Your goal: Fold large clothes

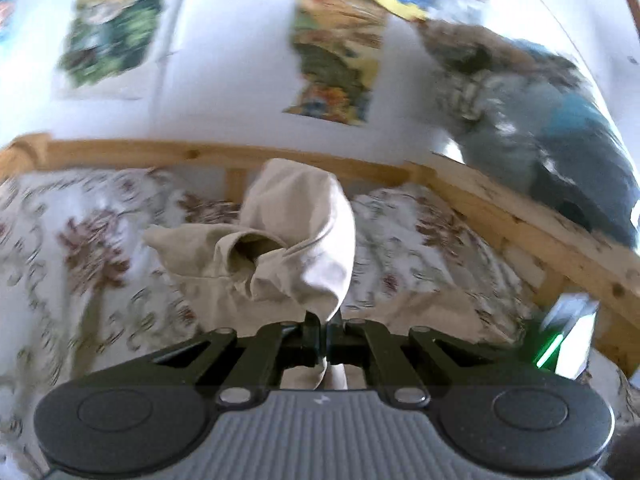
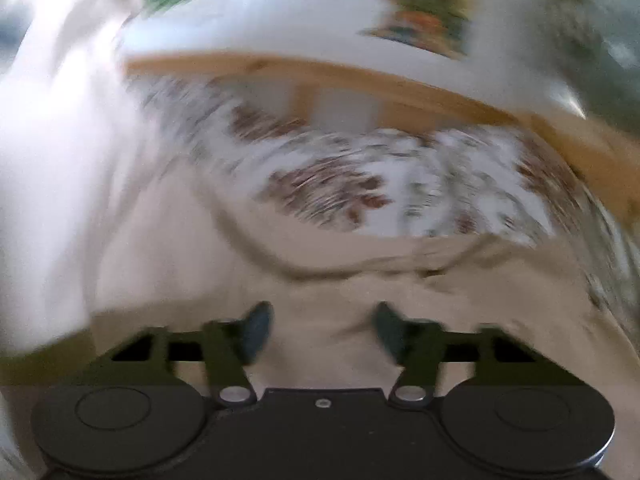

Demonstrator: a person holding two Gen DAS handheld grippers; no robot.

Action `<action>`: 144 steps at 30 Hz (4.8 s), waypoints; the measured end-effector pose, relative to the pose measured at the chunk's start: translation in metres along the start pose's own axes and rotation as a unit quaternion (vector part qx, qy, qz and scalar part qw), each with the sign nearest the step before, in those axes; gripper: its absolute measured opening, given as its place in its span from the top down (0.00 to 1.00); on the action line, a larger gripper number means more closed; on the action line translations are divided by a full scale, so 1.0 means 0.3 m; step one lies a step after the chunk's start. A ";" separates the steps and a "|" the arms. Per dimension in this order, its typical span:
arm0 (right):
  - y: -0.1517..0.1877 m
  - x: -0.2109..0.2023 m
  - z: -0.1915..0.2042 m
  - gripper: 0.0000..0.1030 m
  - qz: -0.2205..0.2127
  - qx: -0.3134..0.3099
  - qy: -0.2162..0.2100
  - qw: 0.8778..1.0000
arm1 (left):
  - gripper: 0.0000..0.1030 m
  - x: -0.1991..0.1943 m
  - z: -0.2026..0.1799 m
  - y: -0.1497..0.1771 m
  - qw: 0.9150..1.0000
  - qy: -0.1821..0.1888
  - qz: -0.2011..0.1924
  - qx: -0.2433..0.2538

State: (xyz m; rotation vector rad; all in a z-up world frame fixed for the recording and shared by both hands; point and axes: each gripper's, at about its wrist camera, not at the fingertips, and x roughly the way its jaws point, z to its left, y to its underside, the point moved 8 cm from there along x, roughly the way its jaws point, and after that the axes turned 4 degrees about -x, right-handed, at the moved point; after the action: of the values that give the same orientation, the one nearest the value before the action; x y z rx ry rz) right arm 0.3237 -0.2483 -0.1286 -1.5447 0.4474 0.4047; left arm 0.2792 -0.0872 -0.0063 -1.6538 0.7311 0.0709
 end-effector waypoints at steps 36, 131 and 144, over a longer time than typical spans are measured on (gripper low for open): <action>0.220 -0.239 -0.645 0.02 0.108 0.551 -0.294 0.774 | 1.00 0.178 -0.622 0.378 0.962 0.068 0.125 0.232; 0.133 -0.137 -0.704 0.22 0.088 0.159 0.062 0.981 | 0.11 0.443 -0.170 0.501 0.959 0.082 0.217 -0.163; 0.118 -0.046 -0.667 0.20 0.061 0.065 0.076 0.993 | 0.04 0.459 -0.147 0.484 0.954 0.093 0.208 -0.194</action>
State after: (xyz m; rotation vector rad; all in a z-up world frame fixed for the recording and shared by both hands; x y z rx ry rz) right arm 0.2891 -0.4482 -0.1473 -1.4307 0.6774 0.3466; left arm 0.3017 -0.1898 -0.1822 -1.8655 1.2659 0.3837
